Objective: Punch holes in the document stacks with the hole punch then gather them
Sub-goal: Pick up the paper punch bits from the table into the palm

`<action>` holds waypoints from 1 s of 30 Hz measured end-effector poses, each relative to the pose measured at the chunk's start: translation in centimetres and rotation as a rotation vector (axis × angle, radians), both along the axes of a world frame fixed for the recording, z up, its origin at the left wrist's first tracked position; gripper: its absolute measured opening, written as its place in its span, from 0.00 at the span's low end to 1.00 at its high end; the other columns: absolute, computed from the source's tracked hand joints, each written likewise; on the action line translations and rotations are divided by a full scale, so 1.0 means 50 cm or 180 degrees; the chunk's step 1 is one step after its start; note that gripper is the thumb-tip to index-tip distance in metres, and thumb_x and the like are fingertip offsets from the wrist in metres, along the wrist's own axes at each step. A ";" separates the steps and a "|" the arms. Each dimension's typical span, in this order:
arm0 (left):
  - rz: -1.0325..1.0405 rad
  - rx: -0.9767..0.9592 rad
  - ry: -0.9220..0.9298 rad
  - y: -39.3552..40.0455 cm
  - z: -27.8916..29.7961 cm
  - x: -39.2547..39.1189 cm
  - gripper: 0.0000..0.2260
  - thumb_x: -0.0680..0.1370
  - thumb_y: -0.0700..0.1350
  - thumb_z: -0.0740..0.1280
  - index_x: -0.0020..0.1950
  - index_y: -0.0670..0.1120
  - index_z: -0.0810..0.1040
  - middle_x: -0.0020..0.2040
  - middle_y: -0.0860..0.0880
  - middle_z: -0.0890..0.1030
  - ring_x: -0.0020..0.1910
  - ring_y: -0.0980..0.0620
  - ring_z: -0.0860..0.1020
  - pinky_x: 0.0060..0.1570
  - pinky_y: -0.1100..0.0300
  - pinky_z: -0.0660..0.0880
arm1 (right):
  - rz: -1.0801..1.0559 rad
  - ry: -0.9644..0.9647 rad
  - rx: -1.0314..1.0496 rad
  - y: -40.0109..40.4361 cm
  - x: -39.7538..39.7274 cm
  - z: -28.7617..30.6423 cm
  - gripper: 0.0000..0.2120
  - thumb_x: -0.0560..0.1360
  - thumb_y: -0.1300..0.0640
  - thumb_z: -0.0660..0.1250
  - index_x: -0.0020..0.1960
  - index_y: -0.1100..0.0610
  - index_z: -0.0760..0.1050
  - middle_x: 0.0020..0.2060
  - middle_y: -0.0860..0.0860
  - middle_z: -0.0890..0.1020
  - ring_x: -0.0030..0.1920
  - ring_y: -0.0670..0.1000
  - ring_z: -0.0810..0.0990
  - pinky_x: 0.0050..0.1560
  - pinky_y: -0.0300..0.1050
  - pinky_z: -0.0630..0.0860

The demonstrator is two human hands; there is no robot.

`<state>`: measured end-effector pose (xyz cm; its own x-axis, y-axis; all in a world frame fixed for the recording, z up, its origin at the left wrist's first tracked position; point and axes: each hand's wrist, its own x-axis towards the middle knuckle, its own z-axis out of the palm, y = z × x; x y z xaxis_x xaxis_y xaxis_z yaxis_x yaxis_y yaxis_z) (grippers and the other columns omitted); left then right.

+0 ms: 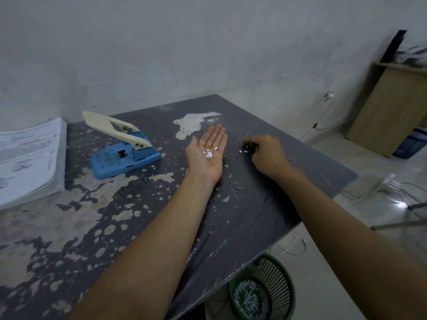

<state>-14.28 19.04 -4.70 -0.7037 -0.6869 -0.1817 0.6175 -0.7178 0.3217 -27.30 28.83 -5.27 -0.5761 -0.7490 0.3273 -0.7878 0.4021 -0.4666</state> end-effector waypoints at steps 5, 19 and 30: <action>0.0009 -0.0025 -0.0030 -0.002 -0.001 0.000 0.25 0.86 0.51 0.49 0.65 0.31 0.72 0.60 0.33 0.79 0.62 0.38 0.78 0.67 0.46 0.71 | 0.0045 0.0149 -0.0621 0.013 0.009 -0.004 0.22 0.67 0.77 0.60 0.52 0.63 0.85 0.48 0.58 0.86 0.51 0.57 0.84 0.55 0.37 0.73; -0.0007 -0.0016 0.0007 -0.005 -0.005 -0.002 0.25 0.86 0.51 0.50 0.64 0.31 0.72 0.61 0.33 0.79 0.62 0.38 0.77 0.67 0.46 0.71 | 0.0355 0.0052 -0.0287 0.042 0.012 0.001 0.27 0.66 0.75 0.57 0.55 0.58 0.85 0.52 0.53 0.86 0.53 0.51 0.83 0.57 0.35 0.73; -0.0011 -0.0052 0.0002 -0.004 -0.003 -0.002 0.25 0.86 0.51 0.49 0.66 0.30 0.72 0.62 0.33 0.78 0.64 0.38 0.76 0.68 0.46 0.70 | 0.0052 0.0970 -0.0082 0.093 0.049 -0.007 0.14 0.67 0.65 0.62 0.44 0.59 0.85 0.41 0.57 0.86 0.39 0.63 0.81 0.46 0.49 0.79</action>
<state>-14.39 18.84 -4.87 -0.7062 -0.6873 -0.1700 0.6153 -0.7146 0.3329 -24.85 33.47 -5.62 -0.4364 -0.7465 0.5022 -0.8993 0.3793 -0.2177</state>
